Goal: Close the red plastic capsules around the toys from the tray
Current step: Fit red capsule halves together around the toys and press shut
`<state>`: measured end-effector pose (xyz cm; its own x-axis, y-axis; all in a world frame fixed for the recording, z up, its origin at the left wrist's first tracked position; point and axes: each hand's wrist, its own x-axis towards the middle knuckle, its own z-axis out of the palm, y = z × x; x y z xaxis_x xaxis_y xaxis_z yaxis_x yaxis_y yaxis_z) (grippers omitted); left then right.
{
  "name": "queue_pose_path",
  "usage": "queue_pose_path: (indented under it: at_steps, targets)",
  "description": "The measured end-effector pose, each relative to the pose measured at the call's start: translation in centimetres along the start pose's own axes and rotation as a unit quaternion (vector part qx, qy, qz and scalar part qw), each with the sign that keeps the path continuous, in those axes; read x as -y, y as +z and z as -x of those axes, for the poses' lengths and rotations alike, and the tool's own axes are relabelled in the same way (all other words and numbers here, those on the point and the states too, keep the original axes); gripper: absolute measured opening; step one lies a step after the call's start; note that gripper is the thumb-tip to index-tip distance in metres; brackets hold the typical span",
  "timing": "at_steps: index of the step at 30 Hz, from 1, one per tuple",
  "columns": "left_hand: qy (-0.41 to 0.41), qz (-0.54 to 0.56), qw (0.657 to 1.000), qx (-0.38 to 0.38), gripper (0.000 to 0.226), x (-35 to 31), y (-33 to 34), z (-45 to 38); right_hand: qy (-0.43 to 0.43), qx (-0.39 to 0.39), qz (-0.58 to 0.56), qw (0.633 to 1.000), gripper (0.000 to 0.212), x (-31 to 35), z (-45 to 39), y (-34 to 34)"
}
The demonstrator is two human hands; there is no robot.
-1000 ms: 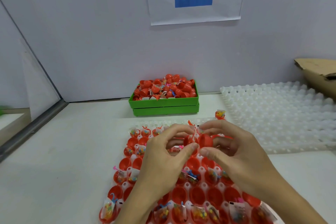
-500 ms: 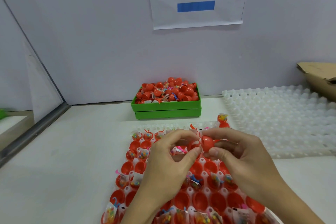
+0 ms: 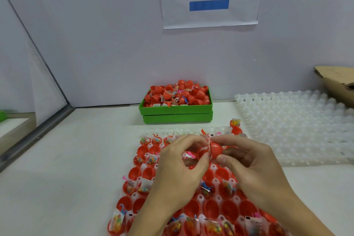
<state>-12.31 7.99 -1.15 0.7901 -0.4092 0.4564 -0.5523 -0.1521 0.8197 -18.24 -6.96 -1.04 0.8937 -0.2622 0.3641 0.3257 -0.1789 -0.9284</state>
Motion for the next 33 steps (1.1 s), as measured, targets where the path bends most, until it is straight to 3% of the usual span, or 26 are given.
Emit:
queue_pose_path:
  at_steps: [7, 14, 23, 29, 33]
  targets:
    - [-0.013, 0.020, 1.000, -0.003, 0.026, -0.10, -0.11, -0.02, -0.002, -0.010, -0.013, 1.000, 0.056, 0.18, 0.00, 0.10]
    - [-0.029, 0.074, 0.997, -0.014, 0.031, -0.04, 0.16, 0.01, 0.008, -0.018, -0.022, 1.000, 0.048, 0.15, -0.16, -0.23]
    - [0.014, 0.013, 1.000, -0.014, 0.042, -0.08, -0.10, -0.05, 0.019, -0.013, -0.013, 1.000, 0.057, -0.20, -0.13, -0.11]
    - [0.030, -0.011, 0.999, -0.029, 0.026, 0.40, -0.03, -0.02, 0.001, -0.019, -0.041, 0.999, 0.057, 0.25, -0.01, 0.06]
    - [0.057, -0.064, 0.996, -0.022, 0.026, 0.63, 0.02, -0.03, 0.007, -0.017, -0.065, 0.998, 0.055, 0.25, -0.01, 0.21]
